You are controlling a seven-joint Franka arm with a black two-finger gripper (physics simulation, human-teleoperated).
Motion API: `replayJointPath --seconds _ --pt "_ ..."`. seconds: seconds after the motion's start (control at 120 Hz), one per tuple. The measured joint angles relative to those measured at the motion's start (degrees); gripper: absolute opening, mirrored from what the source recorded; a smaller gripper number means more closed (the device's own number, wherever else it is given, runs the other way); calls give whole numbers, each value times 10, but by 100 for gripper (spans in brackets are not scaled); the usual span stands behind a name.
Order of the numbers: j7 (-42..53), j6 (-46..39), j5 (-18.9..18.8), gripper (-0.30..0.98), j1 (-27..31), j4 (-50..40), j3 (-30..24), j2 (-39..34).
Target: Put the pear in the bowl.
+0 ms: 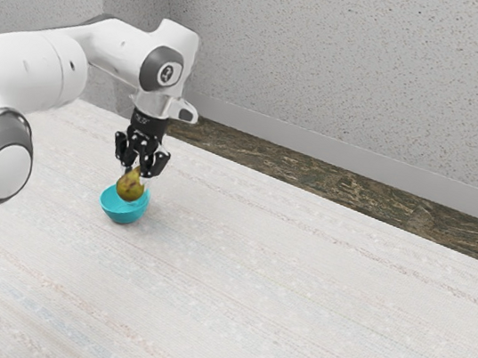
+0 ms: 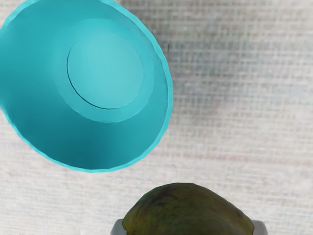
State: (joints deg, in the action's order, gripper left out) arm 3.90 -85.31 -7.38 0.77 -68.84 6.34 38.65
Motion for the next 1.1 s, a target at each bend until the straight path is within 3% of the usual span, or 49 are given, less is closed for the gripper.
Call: replayJointPath --seconds 0.367,0.492,0.575,0.742,1.008,1.1 --pt "47 -39 -5 -11 26 43 16 43" --pt "58 -45 -5 -18 24 43 16 44" --pt "64 -46 -2 12 24 43 17 43" --pt "77 -43 13 40 24 43 18 43" --pt "92 -39 20 61 20 41 18 32" --pt "96 -38 26 63 -12 10 16 -48"
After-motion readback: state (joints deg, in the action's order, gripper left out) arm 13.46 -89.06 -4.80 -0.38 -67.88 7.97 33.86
